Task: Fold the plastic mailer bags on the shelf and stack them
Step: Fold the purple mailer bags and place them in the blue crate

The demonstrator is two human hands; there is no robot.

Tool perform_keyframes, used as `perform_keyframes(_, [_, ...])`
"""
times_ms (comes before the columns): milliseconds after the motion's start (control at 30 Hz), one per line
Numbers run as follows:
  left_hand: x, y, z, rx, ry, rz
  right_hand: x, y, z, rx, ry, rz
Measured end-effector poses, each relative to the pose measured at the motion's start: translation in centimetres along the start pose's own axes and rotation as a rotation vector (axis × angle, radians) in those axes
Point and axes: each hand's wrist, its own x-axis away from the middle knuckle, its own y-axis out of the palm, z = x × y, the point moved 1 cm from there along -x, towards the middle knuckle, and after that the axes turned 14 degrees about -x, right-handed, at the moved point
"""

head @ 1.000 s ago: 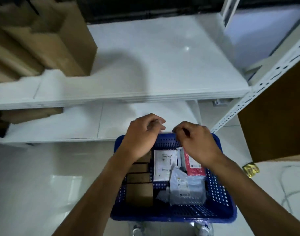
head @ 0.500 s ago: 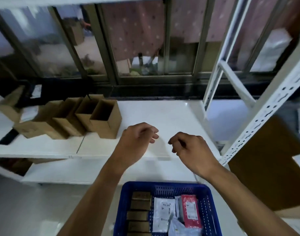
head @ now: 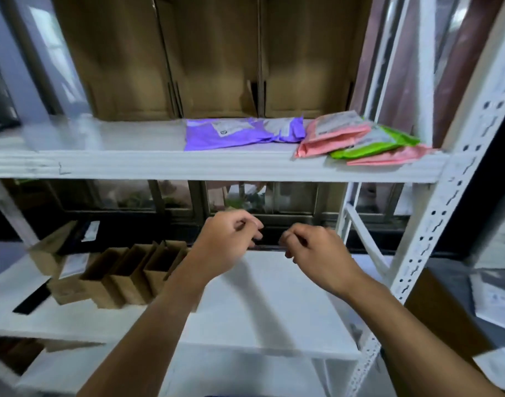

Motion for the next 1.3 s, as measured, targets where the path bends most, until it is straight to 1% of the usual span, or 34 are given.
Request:
perform_keyframes(167, [-1.7,-4.4,3.9,-0.019,0.047,0.048,-2.4,-3.1,-4.2,0.067,-0.123,0.046])
perform_keyframes(233, [-2.0,-5.9,5.1,-0.026,0.062,0.039,-3.1,-4.1,-5.7,0.112,-0.143,0.051])
perform_keyframes(433, [-3.2,-9.2,8.4,-0.057,0.069,0.081,-5.4,-6.3,-9.3,0.2,-0.188,0.026])
perform_keyframes(600, [-5.6,-11.3,9.3,-0.173,0.103,0.118,-7.1,-7.5,-11.9,0.31,-0.253,-0.003])
perform_keyframes(700, [-7.6,-12.3,8.5,-0.194,0.123,0.178,-8.7,-7.6,-12.7,0.316,-0.289,0.009])
perform_keyframes(800, [-9.2,-12.7,6.7,-0.334,0.159,0.237,-10.3,-7.0,-13.2,0.284,-0.304,0.018])
perform_keyframes(900, [-10.6,-12.8,4.7,-0.458,0.162,0.278,-12.0,-6.1,-13.2,0.267,-0.243,-0.012])
perform_keyframes(1000, [-12.1,-13.5,2.1,-0.517,0.093,0.235,-13.6,-5.0,-12.9,0.318,-0.151,-0.091])
perform_keyframes(1133, [-13.4,-15.4,-1.4,-0.579,0.002,0.168,-15.1,-3.1,-12.0,0.345,-0.15,-0.22])
perform_keyframes(1233, [-14.1,-16.7,-3.1,-0.583,-0.031,0.169,-15.8,-1.6,-11.6,0.364,-0.168,-0.224])
perform_keyframes(1300, [-14.4,-17.2,-3.5,-0.58,-0.018,0.176,-16.0,-0.3,-11.8,0.361,-0.208,-0.209])
